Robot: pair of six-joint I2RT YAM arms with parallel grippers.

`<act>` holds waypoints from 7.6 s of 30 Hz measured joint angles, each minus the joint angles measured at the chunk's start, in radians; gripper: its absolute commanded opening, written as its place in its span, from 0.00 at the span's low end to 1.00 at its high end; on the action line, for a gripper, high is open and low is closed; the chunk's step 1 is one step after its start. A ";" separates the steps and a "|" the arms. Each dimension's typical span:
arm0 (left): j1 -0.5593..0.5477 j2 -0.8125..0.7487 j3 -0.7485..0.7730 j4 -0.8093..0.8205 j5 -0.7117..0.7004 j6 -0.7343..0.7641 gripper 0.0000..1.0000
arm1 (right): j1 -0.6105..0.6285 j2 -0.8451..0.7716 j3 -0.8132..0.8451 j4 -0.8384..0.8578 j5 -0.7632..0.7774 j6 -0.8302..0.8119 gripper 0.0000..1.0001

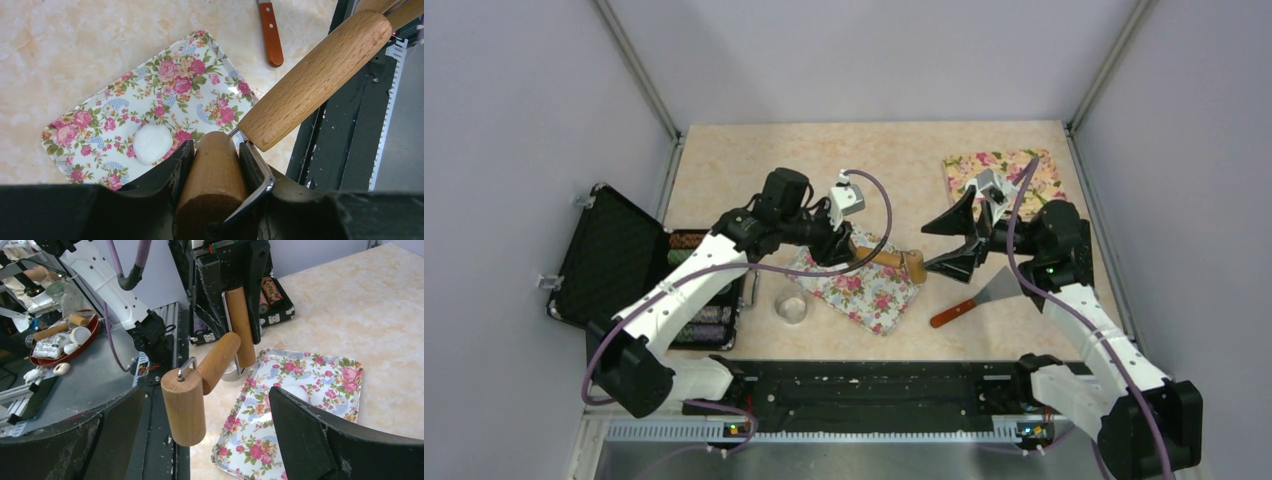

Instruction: Roll out the dumpling wrappers from the dough

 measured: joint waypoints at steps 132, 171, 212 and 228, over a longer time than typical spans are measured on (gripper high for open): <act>0.158 0.772 0.375 -0.072 -0.657 0.034 0.20 | -0.023 -0.160 0.066 -0.496 0.649 -0.698 0.00; 0.274 0.709 0.278 -0.031 -0.397 -0.546 0.89 | -0.023 -0.086 0.063 -0.509 0.676 -0.743 0.00; 0.204 1.070 0.855 -0.359 -0.241 0.426 0.11 | -0.006 -0.079 0.051 -0.513 0.671 -0.788 0.00; 0.204 0.922 0.589 -0.217 -0.243 0.153 0.00 | 0.262 0.142 0.305 -0.786 0.860 -1.052 0.00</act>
